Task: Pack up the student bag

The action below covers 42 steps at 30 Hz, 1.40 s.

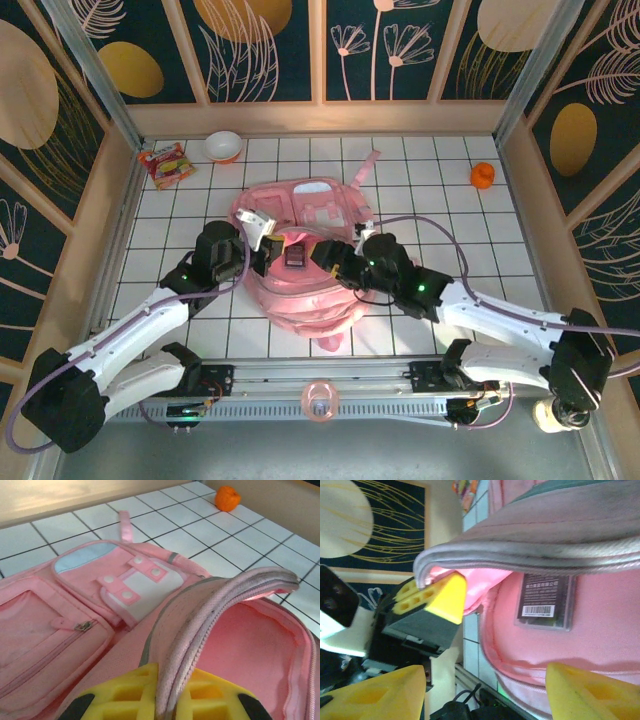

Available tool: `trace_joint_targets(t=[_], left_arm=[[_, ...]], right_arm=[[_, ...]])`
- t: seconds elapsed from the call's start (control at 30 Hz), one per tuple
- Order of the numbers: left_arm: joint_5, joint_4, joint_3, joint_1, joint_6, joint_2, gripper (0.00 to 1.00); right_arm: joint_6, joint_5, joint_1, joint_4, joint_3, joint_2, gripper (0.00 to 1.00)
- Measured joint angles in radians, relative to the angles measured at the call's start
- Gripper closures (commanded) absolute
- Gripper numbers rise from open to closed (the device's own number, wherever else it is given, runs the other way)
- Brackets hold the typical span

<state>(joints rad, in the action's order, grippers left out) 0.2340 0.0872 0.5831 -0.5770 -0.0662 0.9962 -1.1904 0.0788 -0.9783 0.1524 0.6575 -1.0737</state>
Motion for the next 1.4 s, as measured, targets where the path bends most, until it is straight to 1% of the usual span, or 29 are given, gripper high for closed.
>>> trace_joint_targets(t=[0.17, 0.27, 0.3, 0.37, 0.4, 0.47, 0.53, 0.6, 0.63, 0.73, 0.77, 0.8, 0.9, 0.93, 1.1, 1.2, 1.3, 1.4], left_arm=[[0.081, 0.004, -0.033, 0.002, 0.151, -0.043, 0.86], [0.124, 0.002, -0.048, 0.002, 0.246, -0.068, 0.8], [0.136, 0.001, -0.05, 0.002, 0.272, -0.072, 0.76], [0.163, -0.002, -0.05, 0.002, 0.317, -0.077, 0.64], [0.175, -0.006, -0.05, 0.002, 0.328, -0.077, 0.6], [0.188, -0.035, -0.038, 0.002, 0.343, -0.066, 0.46], [0.204, -0.074, -0.012, 0.002, 0.342, -0.05, 0.39], [0.204, -0.121, 0.021, 0.003, 0.335, -0.033, 0.36], [0.204, -0.148, 0.042, 0.011, 0.331, -0.023, 0.32], [0.244, -0.219, 0.084, 0.084, 0.32, -0.002, 0.23], [0.258, -0.235, 0.091, 0.111, 0.315, 0.0, 0.16], [0.267, -0.253, 0.096, 0.13, 0.309, -0.001, 0.14], [0.27, -0.332, 0.126, 0.167, 0.312, -0.001, 0.11], [0.26, -0.36, 0.139, 0.173, 0.32, -0.001, 0.11], [0.233, -0.459, 0.168, 0.179, 0.393, -0.008, 0.14], [0.222, -0.489, 0.156, 0.179, 0.463, -0.012, 0.17], [0.199, -0.512, 0.118, 0.179, 0.554, -0.017, 0.25], [0.19, -0.538, 0.083, 0.179, 0.647, -0.016, 0.26]], right_arm=[[-0.028, -0.013, 0.0, 0.109, -0.04, -0.01, 0.34], [-0.05, -0.028, 0.0, 0.161, -0.04, -0.032, 0.34], [-0.055, -0.03, 0.0, 0.171, -0.04, -0.041, 0.34], [-0.071, -0.029, 0.003, 0.188, -0.04, -0.068, 0.34], [-0.077, -0.029, 0.006, 0.191, -0.04, -0.081, 0.35], [-0.092, -0.025, 0.02, 0.197, -0.04, -0.11, 0.37], [-0.103, -0.021, 0.036, 0.2, -0.04, -0.134, 0.4], [-0.11, -0.016, 0.046, 0.2, -0.04, -0.148, 0.45], [-0.113, -0.008, 0.049, 0.2, -0.041, -0.153, 0.48], [-0.118, 0.003, 0.057, 0.187, -0.041, -0.156, 0.6], [-0.116, 0.008, 0.062, 0.182, -0.041, -0.156, 0.63], [-0.117, 0.014, 0.067, 0.18, -0.041, -0.156, 0.66], [-0.107, 0.035, 0.088, 0.159, -0.041, -0.156, 0.75], [-0.097, 0.047, 0.096, 0.146, -0.041, -0.156, 0.79], [-0.048, 0.092, 0.148, 0.076, -0.041, -0.153, 0.86], [-0.013, 0.111, 0.188, 0.032, -0.041, -0.148, 0.88], [0.016, 0.132, 0.217, -0.002, -0.041, -0.14, 0.9], [0.035, 0.151, 0.229, -0.021, -0.041, -0.126, 0.91]])
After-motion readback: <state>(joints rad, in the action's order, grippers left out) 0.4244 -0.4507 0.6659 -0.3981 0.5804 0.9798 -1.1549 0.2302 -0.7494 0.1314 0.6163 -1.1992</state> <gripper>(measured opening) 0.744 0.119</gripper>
